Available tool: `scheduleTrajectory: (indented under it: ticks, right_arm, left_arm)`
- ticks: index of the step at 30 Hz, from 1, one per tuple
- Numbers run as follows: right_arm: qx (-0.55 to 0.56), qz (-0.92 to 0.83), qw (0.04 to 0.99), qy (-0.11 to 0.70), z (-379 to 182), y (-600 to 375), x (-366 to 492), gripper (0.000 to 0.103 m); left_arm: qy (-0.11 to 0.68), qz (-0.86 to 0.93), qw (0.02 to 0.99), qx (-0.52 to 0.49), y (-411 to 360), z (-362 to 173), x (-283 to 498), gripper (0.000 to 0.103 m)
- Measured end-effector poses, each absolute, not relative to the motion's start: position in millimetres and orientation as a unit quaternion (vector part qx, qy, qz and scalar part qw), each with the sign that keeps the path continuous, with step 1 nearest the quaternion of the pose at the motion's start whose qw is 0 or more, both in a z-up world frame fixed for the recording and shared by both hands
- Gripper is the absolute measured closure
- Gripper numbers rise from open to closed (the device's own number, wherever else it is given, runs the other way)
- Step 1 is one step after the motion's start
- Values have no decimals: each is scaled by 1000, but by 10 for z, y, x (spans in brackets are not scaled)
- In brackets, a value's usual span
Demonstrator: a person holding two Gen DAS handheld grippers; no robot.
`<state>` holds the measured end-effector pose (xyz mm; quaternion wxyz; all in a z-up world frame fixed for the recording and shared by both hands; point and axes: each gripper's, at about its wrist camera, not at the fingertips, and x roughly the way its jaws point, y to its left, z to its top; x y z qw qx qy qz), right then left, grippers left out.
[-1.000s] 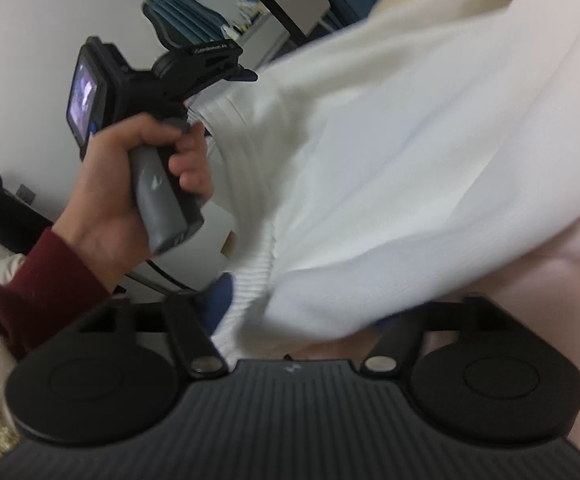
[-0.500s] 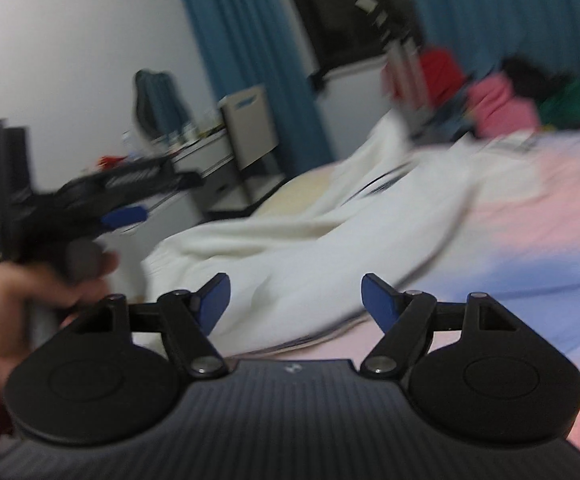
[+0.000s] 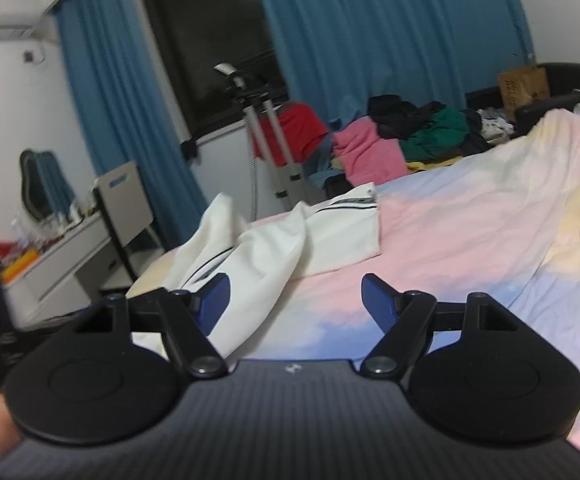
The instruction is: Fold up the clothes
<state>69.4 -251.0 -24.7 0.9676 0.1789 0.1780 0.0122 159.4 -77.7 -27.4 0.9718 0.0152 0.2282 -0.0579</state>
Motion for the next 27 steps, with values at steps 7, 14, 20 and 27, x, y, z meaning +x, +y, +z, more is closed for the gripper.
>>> scheduleTrajectory:
  ticks: [7,14,20,27]
  right_arm:
    - [195,-52,957,207,-676,-2959,1113,28]
    - [269,-104,915,281,-1280,-3362,1565,28]
    - [283,-106,904,303,-1516,-3438,1711,28]
    - [302,-103,908,271,-1412,-3455,1557,29]
  left_arm:
    - [257,-65,962,62,-1384,-860,3028,37]
    - [269,-74,956,93,-1979,-1249,4163,56]
    - [283,-35,952,108,-2084,-1420,4445,99]
    - [209,-93,968,102,-1879,-830,3366,101]
